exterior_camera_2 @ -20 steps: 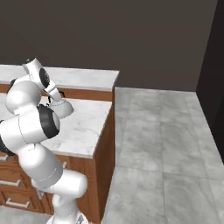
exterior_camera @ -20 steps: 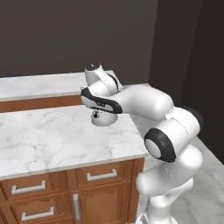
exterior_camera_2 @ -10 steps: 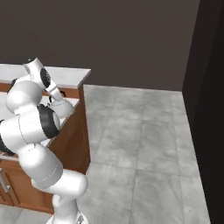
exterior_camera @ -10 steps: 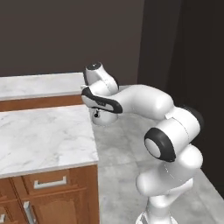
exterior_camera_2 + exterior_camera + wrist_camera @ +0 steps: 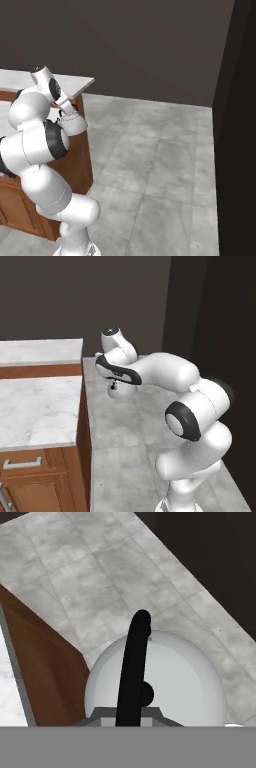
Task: The kettle is done boiling. Turn off the stove, then wait for 300 timesteps before moving the kettle to the dining table.
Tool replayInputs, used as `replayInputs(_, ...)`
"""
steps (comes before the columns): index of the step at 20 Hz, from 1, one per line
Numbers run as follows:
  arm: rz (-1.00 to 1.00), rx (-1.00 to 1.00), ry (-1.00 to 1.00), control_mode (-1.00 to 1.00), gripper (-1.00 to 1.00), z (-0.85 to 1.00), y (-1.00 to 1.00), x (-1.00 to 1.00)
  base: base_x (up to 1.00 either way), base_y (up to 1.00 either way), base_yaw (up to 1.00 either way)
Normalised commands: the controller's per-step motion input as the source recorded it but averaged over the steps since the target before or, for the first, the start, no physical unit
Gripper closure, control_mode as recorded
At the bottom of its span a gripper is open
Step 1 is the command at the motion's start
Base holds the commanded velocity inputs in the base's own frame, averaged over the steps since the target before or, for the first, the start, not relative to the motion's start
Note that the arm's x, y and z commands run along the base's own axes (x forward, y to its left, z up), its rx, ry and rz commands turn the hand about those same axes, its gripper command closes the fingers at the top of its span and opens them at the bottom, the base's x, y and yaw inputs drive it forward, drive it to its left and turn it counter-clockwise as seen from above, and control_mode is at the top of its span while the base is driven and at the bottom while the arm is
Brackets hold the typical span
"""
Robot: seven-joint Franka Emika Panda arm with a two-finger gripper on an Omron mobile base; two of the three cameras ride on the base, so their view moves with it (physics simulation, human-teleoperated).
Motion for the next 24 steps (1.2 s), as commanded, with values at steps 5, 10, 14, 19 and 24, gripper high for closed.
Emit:
replayInputs(5, 0.00, 0.00, 0.00, 1.00, 1.00, 0.00, 0.00, 0.00, 0.41, -0.59, 0.30)
replayInputs(10, 0.00, 0.00, 0.00, 1.00, 1.00, 0.00, 0.00, 0.00, 0.51, -0.51, 0.36)
replayInputs(14, 0.00, 0.00, 0.00, 1.00, 1.00, 0.00, 0.00, 0.00, 0.46, -0.50, 0.37)
replayInputs(19, 0.00, 0.00, 0.00, 1.00, 1.00, 0.00, 0.00, 0.00, 0.45, -0.47, 0.36)
replayInputs(24, 0.00, 0.00, 0.00, 1.00, 1.00, 0.00, 0.00, 0.00, 0.37, -0.48, 0.35)
